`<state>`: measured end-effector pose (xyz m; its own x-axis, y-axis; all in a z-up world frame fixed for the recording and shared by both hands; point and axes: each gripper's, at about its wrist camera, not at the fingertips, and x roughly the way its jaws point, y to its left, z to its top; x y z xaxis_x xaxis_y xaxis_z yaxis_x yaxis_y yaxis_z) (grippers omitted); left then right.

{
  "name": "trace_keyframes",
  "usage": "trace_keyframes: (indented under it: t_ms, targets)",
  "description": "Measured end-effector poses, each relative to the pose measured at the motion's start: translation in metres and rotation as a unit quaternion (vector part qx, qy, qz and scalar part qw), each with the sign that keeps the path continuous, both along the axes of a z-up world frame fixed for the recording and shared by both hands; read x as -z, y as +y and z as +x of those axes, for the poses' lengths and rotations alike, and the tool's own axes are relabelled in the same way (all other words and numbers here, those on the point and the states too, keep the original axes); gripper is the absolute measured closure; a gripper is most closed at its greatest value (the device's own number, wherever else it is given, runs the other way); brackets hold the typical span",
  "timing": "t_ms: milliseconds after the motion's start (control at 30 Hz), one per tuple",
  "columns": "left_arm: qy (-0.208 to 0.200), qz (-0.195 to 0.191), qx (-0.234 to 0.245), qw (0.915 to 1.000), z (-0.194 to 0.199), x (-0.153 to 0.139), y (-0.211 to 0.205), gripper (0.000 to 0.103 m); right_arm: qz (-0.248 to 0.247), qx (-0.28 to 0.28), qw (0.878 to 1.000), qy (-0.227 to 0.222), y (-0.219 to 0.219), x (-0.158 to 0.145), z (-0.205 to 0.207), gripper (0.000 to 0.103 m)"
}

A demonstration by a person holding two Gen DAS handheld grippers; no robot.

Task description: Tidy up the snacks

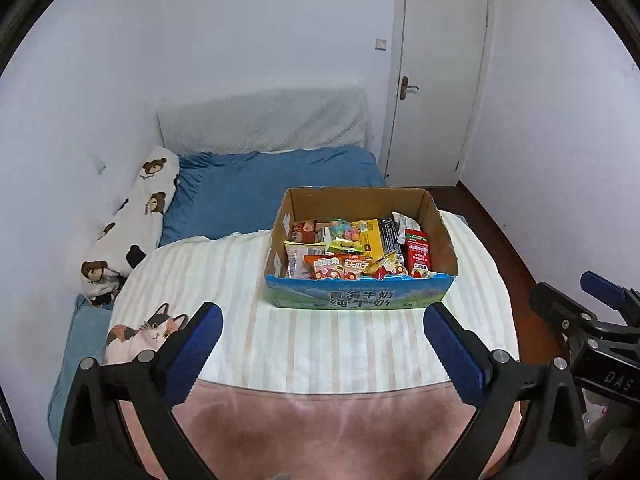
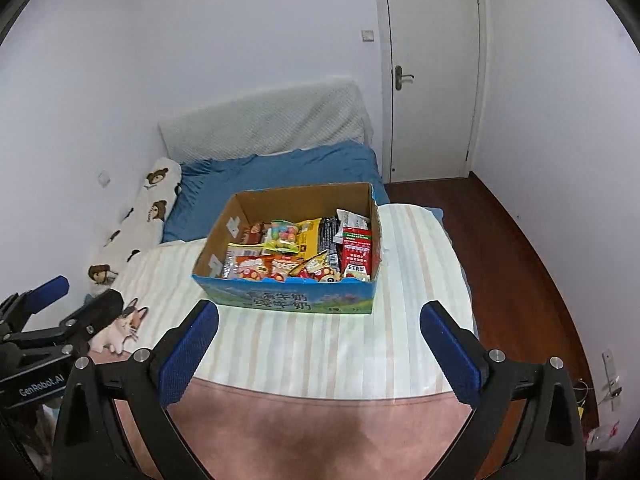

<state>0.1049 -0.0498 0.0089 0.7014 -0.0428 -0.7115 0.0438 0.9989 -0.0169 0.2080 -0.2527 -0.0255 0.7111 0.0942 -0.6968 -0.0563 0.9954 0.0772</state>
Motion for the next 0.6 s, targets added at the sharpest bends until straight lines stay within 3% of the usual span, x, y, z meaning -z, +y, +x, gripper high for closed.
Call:
trace_keyframes:
  t_ms: [300, 600]
  targets:
    - [-0.015, -0.006, -0.007, 0.9998, -0.034, -0.015, 0.001, 0.0, -0.007, -0.01, 1.0, -0.025, 0.004, -0.024, -0.041, 0.0]
    - [-0.021, -0.004, -0.009, 0.9997, -0.036, -0.017, -0.001, 0.0, -0.011, -0.002, 1.0, -0.029, -0.004, -0.028, -0.045, 0.0]
